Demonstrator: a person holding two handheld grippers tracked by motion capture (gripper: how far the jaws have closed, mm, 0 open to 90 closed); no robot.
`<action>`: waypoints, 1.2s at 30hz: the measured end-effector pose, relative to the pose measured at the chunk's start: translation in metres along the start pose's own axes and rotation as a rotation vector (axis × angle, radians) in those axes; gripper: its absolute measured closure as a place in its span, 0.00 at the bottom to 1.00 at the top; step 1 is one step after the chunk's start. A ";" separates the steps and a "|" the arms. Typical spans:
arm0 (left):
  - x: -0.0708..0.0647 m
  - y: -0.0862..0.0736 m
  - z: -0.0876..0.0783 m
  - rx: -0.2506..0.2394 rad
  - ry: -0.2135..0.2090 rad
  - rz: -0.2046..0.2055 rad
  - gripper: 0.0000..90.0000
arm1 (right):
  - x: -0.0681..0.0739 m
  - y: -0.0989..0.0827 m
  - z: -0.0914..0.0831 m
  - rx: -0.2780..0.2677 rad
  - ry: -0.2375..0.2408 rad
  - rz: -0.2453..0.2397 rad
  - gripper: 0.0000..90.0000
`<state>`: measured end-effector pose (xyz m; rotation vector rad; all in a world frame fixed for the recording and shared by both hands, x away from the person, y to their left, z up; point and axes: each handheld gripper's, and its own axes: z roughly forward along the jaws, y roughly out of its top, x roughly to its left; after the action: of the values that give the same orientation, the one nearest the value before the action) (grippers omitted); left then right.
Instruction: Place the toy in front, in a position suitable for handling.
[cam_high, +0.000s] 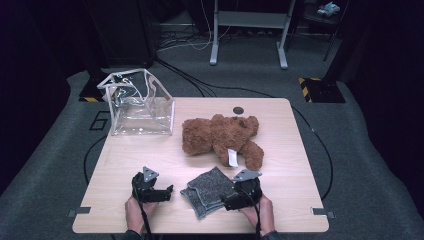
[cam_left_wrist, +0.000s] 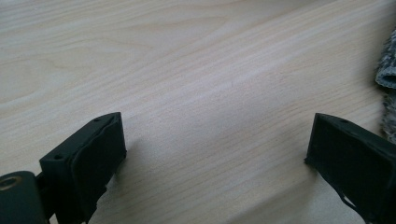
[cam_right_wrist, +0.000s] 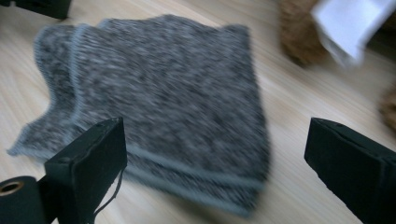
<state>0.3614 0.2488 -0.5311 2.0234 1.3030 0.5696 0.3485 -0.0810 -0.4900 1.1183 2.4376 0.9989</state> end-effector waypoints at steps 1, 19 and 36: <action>0.000 0.000 0.000 -0.001 0.002 0.000 0.05 | 0.004 0.005 0.004 0.008 0.018 -0.021 0.06; 0.001 0.000 0.000 0.003 0.010 -0.006 0.05 | 0.020 0.013 0.041 0.078 0.048 -0.077 0.64; 0.000 0.001 0.001 -0.008 0.016 -0.016 0.06 | -0.002 0.000 0.008 -0.005 0.034 0.055 0.82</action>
<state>0.3624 0.2483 -0.5313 2.0041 1.3233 0.5839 0.3537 -0.0785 -0.4964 1.1828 2.4415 1.0482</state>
